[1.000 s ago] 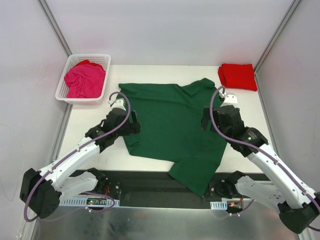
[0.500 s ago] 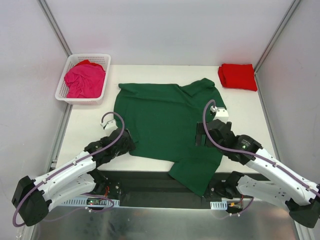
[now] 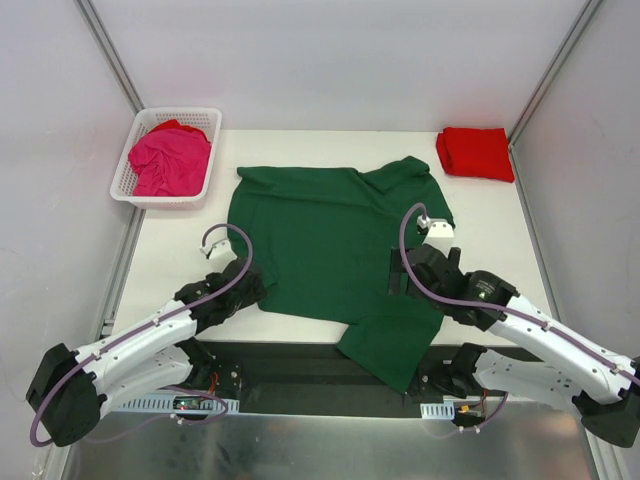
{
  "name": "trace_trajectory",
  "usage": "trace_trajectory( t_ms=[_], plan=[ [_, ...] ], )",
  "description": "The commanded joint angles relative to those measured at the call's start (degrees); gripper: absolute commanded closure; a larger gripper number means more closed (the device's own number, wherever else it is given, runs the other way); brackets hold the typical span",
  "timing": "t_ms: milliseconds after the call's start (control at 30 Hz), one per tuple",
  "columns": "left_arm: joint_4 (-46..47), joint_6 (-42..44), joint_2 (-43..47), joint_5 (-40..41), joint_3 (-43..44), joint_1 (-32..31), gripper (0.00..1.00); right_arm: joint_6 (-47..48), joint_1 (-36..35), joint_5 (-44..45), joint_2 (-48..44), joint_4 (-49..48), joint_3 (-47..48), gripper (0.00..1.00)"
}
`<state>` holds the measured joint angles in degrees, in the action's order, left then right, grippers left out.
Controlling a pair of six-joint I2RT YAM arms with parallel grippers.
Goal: Fold and stack the t-shirts
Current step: Grap the side of the flattened tshirt closest away from the robot with both arms
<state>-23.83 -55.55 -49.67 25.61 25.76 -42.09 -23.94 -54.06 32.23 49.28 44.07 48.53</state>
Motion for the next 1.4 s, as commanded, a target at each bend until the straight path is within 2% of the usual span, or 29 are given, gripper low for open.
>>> trace_trajectory(
  t_ms=[0, 200, 467, 933, 1367],
  plan=[
    [3.70, -0.79, -1.48, -0.03, -1.24, -0.63, 0.42, -1.81, -0.78, 2.40, 0.03, 1.10, 0.33, 0.04],
    [5.99, -0.17, -3.50, -0.38, -1.06, -0.63, 0.45, -2.69, -1.22, 3.19, -0.06, 2.07, -0.02, 0.04],
    [8.28, 0.35, -4.91, -0.91, -0.97, -0.63, 0.60, -2.77, -1.31, 3.37, 0.38, 2.42, -0.11, 0.04],
    [10.91, 0.18, -6.75, -0.91, -2.03, -0.63, 0.67, -2.42, -1.40, 3.37, 1.17, 2.86, -0.02, 0.04],
    [14.25, 0.18, -10.88, -0.82, -2.55, -0.72, 0.69, -2.25, -1.39, 3.89, 1.17, 4.62, 0.86, 0.04]
  ],
)
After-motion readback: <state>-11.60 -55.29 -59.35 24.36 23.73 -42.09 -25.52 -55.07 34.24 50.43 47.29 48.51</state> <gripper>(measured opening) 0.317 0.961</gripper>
